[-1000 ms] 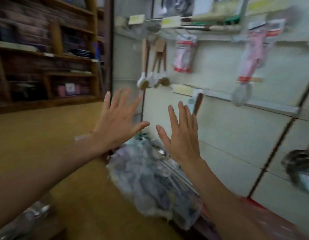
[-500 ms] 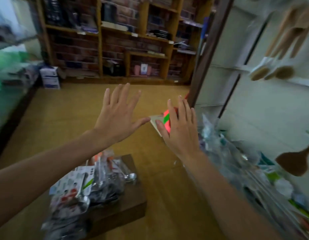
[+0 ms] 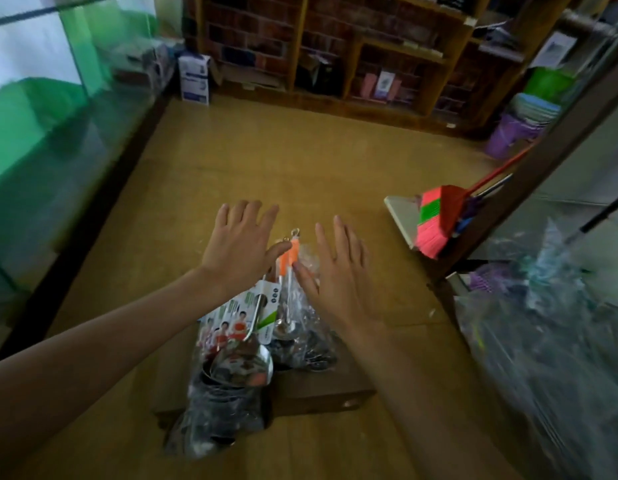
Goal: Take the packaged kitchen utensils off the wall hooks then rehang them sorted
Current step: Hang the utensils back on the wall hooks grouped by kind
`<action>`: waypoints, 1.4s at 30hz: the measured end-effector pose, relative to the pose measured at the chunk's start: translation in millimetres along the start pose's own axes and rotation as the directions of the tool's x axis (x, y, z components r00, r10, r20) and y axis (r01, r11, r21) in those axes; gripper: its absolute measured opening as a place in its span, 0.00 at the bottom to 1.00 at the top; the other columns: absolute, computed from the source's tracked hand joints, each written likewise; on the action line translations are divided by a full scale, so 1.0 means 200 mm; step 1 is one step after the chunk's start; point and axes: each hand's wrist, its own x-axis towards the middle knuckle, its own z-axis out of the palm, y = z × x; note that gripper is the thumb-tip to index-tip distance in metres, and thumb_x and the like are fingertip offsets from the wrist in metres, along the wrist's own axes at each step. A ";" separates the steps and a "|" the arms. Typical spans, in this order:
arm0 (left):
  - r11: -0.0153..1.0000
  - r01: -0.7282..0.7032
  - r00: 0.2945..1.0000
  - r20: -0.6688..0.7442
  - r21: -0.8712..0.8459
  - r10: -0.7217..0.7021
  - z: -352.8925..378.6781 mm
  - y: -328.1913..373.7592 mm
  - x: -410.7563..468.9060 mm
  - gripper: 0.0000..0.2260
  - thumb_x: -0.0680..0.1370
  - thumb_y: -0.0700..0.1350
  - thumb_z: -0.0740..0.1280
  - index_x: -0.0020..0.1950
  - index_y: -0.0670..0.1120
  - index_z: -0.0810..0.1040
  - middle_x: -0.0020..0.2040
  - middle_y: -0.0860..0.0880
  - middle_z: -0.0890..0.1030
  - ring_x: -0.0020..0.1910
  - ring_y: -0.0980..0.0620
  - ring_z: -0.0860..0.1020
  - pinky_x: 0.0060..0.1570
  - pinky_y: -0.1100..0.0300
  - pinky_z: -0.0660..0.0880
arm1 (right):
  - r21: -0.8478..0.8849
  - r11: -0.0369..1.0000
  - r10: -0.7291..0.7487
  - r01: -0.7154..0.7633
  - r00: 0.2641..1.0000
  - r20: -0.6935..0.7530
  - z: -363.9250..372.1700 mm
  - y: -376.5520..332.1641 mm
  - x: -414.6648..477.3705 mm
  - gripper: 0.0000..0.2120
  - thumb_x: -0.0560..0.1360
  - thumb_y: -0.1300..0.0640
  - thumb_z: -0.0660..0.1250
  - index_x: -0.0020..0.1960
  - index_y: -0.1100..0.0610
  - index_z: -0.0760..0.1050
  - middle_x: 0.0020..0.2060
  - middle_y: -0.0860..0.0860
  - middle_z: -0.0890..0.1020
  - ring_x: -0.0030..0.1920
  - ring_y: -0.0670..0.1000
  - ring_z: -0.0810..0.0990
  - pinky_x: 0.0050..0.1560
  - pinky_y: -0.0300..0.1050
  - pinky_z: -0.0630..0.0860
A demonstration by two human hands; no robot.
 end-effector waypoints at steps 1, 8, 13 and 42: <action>1.000 0.010 0.999 0.036 -0.004 -0.010 0.06 -0.03 -0.02 0.30 0.80 0.63 0.53 0.72 0.43 0.68 0.63 0.40 0.75 0.61 0.40 0.74 0.60 0.44 0.71 | 0.016 1.000 -0.001 0.001 0.999 0.032 0.06 -0.03 -0.01 0.35 0.82 0.34 0.47 0.81 0.54 0.52 0.80 0.58 0.52 0.80 0.58 0.51 0.77 0.57 0.51; 0.992 0.120 0.944 0.314 -0.036 -0.103 0.45 -0.06 -0.03 0.17 0.82 0.55 0.58 0.64 0.45 0.73 0.61 0.45 0.77 0.63 0.44 0.74 0.58 0.50 0.72 | 0.125 0.987 0.060 -0.098 0.958 0.279 0.42 -0.24 -0.12 0.39 0.79 0.33 0.51 0.81 0.55 0.49 0.75 0.56 0.65 0.74 0.58 0.63 0.76 0.56 0.58; 0.990 0.137 0.908 0.404 -0.035 -0.112 0.63 0.01 0.01 0.19 0.82 0.56 0.60 0.66 0.45 0.74 0.63 0.44 0.77 0.66 0.43 0.72 0.59 0.49 0.73 | 0.108 0.976 0.138 -0.190 0.920 0.367 0.61 -0.32 -0.18 0.38 0.78 0.33 0.57 0.78 0.58 0.57 0.66 0.59 0.74 0.63 0.59 0.75 0.62 0.55 0.73; 0.684 0.535 0.842 0.387 -0.496 -0.377 0.35 0.06 0.21 0.18 0.73 0.49 0.68 0.29 0.42 0.68 0.25 0.47 0.68 0.26 0.47 0.68 0.27 0.60 0.60 | 0.771 0.374 0.265 -0.516 0.856 0.445 0.35 -0.26 -0.10 0.40 0.76 0.67 0.70 0.78 0.45 0.54 0.64 0.30 0.67 0.64 0.33 0.70 0.58 0.34 0.74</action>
